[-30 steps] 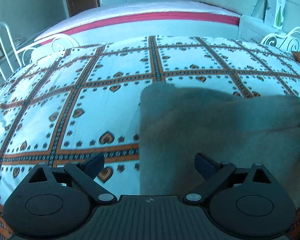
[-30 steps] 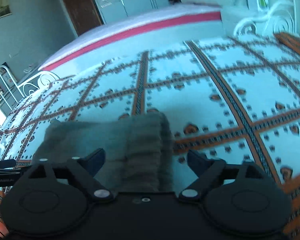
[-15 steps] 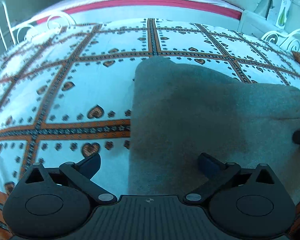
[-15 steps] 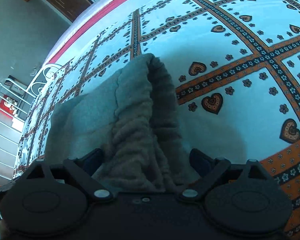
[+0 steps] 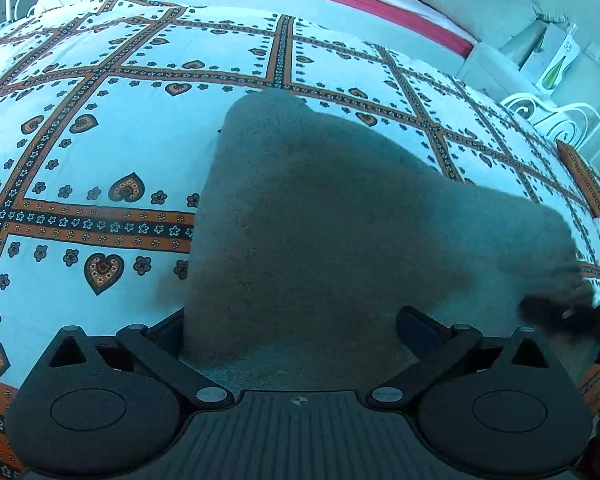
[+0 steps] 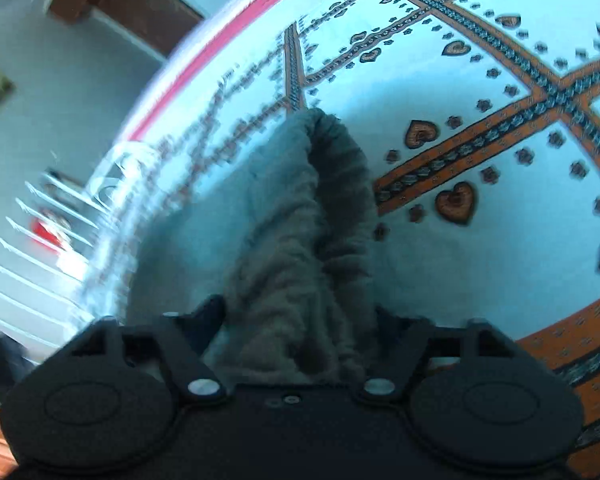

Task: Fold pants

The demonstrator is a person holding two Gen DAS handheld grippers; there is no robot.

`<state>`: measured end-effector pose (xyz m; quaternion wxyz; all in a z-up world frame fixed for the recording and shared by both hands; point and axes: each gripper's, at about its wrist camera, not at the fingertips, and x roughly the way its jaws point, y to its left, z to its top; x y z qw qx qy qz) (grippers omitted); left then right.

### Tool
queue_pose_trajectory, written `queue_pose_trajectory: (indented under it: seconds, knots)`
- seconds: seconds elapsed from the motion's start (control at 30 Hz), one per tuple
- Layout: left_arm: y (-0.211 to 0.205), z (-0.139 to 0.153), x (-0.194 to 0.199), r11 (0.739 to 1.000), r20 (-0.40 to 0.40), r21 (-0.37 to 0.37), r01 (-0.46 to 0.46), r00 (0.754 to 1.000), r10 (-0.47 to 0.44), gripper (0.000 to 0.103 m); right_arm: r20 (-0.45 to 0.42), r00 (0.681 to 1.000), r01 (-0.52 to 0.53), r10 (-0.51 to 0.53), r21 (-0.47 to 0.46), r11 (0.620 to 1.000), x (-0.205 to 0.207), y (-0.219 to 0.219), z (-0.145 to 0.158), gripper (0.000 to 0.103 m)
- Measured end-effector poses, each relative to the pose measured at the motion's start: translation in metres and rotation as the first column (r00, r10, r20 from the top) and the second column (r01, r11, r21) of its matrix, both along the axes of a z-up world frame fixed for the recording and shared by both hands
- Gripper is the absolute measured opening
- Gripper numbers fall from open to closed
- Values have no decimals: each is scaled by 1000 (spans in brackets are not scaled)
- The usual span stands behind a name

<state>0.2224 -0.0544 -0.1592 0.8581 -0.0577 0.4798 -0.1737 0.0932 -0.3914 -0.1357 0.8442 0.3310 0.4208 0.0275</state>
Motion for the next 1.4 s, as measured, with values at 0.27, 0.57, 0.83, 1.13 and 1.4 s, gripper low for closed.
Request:
queue_pose_trajectory:
  seconds: [0.27, 0.57, 0.83, 1.13, 1.4]
  knots:
    - [-7, 2, 0, 999, 48, 40, -2, 999, 0, 80, 23, 999, -27, 28, -42, 999, 2, 6, 1, 48]
    - [7, 26, -15, 999, 169, 25, 26, 985, -30, 32, 119, 991, -57, 68, -95, 994, -12, 20, 25, 33]
    - [6, 53, -27, 999, 270, -42, 32, 963, -19, 22, 203, 976, -52, 74, -111, 992, -22, 26, 47, 31]
    - [-2, 104, 45, 986, 346, -164, -41, 933, 96, 22, 333, 939, -53, 82, -94, 994, 45, 17, 99, 31]
    - [-30, 95, 172, 988, 377, -121, -98, 916, 137, 22, 348, 935, -42, 67, -79, 996, 176, -19, 87, 31]
